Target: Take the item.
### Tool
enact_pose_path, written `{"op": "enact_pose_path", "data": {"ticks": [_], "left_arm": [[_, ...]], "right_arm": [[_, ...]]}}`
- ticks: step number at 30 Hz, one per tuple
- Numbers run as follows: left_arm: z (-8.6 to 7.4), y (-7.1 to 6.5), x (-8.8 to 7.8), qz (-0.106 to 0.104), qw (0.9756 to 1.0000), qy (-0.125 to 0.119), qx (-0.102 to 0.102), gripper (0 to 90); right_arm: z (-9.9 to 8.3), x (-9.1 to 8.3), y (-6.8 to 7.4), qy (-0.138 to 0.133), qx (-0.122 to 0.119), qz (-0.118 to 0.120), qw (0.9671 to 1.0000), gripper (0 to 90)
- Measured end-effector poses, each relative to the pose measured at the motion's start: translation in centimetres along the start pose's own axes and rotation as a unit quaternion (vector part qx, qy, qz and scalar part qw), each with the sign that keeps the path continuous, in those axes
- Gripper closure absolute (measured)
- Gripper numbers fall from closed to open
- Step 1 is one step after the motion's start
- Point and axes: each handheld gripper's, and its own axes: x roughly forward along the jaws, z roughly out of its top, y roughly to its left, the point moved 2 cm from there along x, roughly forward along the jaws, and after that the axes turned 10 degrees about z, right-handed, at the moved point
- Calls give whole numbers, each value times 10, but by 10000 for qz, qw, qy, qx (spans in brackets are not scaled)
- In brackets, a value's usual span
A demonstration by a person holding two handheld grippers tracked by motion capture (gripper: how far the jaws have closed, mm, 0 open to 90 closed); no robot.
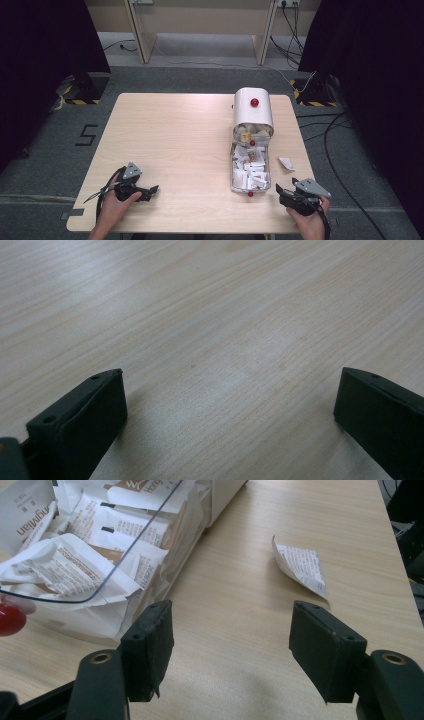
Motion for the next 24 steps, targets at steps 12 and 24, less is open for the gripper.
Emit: {"op": "enact_pose_path", "data": {"ticks": [12,24], "left_arm": [[0,0,0,1,10000,-1,0,0],[0,0,0,0,10000,1,-1,0]], "right_arm": [[-13,-5,0,126,62,2,9999,313],[-24,-9,4,188,118,34,9997,310]]}}
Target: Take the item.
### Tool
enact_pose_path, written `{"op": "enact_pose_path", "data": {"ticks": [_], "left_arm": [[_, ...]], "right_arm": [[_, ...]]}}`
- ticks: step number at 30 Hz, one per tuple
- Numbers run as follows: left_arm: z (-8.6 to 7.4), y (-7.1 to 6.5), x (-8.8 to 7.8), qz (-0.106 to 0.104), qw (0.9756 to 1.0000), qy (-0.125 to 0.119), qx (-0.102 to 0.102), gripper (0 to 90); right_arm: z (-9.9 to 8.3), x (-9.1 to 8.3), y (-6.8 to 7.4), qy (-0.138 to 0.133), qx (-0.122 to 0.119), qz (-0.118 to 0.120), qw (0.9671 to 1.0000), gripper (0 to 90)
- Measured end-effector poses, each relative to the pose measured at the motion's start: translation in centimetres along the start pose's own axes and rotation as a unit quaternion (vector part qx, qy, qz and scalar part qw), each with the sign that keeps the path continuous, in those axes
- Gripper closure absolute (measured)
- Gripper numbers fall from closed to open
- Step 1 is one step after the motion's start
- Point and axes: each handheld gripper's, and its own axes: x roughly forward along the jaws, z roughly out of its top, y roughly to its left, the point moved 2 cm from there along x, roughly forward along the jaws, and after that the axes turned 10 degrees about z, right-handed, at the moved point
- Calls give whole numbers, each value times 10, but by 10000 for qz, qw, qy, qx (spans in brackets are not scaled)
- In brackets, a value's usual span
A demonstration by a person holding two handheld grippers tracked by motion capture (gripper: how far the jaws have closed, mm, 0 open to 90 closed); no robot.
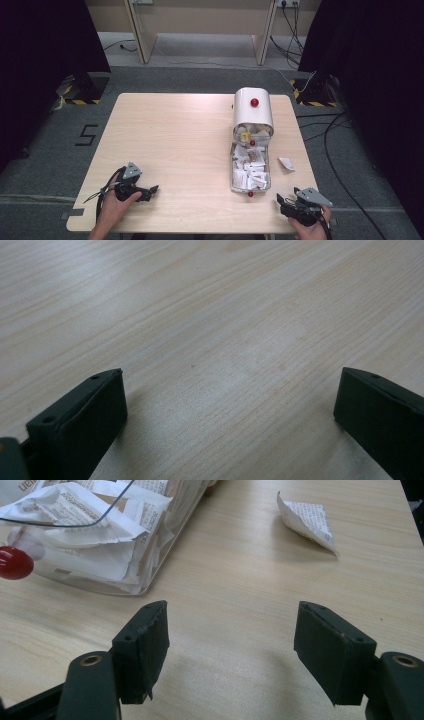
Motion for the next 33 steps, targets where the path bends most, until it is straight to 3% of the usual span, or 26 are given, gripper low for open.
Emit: {"op": "enact_pose_path", "data": {"ticks": [12,17,33], "left_arm": [[0,0,0,0,10000,0,-3,0],[0,0,0,0,10000,-1,-3,0],[0,0,0,1,10000,0,1,0]], "right_arm": [[-12,-8,2,17,83,32,10000,300],[-14,-13,6,-37,14,43,10000,299],[-25,-14,12,41,46,106,9999,292]]}}
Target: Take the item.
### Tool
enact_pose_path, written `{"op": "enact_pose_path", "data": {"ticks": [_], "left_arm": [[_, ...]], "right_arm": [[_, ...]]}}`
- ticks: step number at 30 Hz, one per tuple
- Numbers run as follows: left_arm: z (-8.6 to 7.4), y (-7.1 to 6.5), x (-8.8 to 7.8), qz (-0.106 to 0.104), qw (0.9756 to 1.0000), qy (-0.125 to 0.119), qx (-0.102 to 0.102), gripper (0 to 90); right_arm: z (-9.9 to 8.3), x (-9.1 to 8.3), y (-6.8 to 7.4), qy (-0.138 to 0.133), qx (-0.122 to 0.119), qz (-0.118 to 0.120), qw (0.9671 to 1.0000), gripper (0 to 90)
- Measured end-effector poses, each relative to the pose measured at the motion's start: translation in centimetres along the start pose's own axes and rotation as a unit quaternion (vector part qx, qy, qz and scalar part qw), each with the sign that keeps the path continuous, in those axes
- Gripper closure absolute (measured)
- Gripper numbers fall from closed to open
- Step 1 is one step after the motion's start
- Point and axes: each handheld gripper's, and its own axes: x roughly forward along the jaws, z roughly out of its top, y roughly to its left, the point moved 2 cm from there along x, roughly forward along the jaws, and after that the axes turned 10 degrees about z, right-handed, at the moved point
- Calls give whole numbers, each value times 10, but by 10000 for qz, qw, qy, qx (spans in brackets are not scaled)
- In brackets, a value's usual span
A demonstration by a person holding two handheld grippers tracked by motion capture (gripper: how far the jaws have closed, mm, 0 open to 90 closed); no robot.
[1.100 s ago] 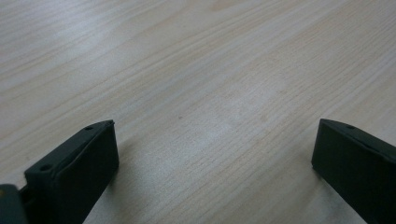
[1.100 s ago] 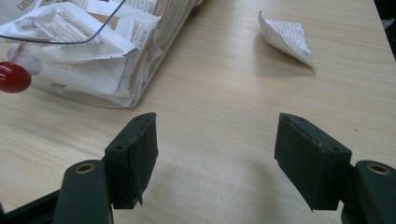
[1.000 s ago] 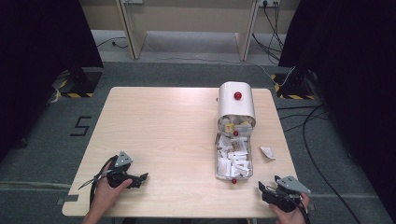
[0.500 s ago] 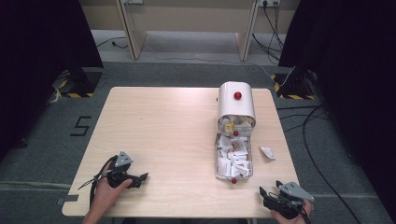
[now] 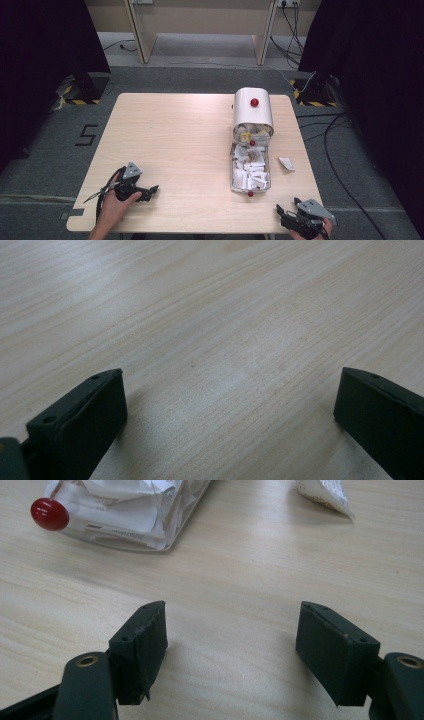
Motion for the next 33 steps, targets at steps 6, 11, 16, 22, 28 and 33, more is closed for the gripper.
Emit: {"op": "enact_pose_path", "data": {"ticks": [6,11,16,22,28,33], "left_arm": [[0,0,0,0,10000,0,0,0],[0,0,0,0,10000,0,0,0],[0,0,0,1,10000,-1,-1,0],[0,0,0,1,10000,-1,-1,0],[0,0,0,1,10000,-2,-2,0],[0,0,0,0,10000,0,0,0]], "right_arm": [[-3,-1,2,-33,-6,-23,10000,265],[-5,-1,3,-58,-72,-55,9999,218],[-7,1,4,-88,-103,-23,9999,161],[-9,1,6,-151,-117,-24,9998,151],[-13,0,8,-272,-146,-44,9995,138],[-14,2,8,-296,-157,11,9994,101]]}}
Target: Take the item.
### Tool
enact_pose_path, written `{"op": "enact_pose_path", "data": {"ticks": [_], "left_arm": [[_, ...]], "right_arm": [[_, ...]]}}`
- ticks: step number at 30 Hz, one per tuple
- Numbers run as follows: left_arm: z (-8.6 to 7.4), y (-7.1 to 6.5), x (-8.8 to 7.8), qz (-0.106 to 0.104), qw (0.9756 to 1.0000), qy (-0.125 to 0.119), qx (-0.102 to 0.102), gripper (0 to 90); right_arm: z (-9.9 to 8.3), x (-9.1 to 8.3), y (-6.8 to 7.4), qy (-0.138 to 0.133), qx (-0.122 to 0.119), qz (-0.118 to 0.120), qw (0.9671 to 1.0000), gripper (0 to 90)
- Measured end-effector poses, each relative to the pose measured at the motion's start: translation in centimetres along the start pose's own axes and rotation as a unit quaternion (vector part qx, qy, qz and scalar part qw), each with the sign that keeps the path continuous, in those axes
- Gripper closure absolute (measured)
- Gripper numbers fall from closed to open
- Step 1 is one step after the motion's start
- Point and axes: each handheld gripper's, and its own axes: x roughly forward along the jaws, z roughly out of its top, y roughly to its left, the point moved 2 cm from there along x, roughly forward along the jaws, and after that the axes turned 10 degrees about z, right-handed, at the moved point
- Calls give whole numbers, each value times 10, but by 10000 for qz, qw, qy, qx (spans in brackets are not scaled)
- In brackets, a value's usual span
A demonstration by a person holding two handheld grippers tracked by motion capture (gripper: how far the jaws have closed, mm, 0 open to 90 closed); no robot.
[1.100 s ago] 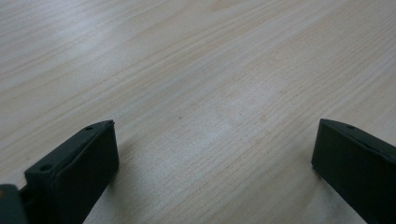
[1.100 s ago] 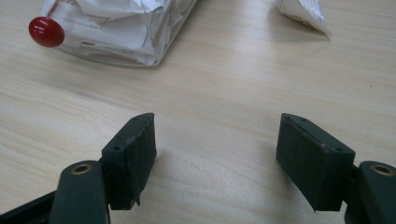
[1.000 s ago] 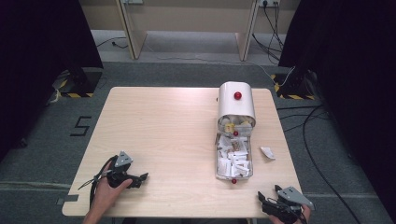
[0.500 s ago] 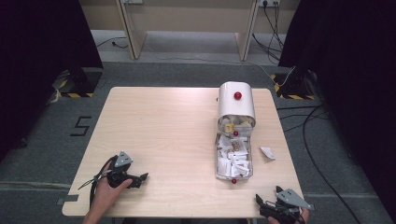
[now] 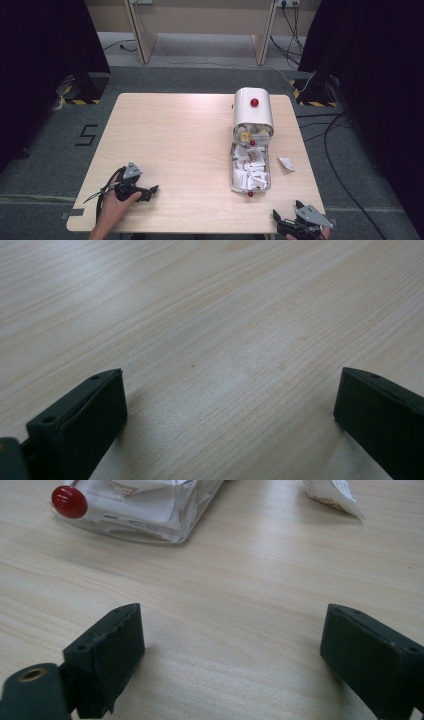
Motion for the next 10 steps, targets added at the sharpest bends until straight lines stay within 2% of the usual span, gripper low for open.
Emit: {"op": "enact_pose_path", "data": {"ticks": [10], "left_arm": [[0,0,0,-2,10000,1,-4,0]], "right_arm": [[0,0,0,3,-15,30,10000,98]]}}
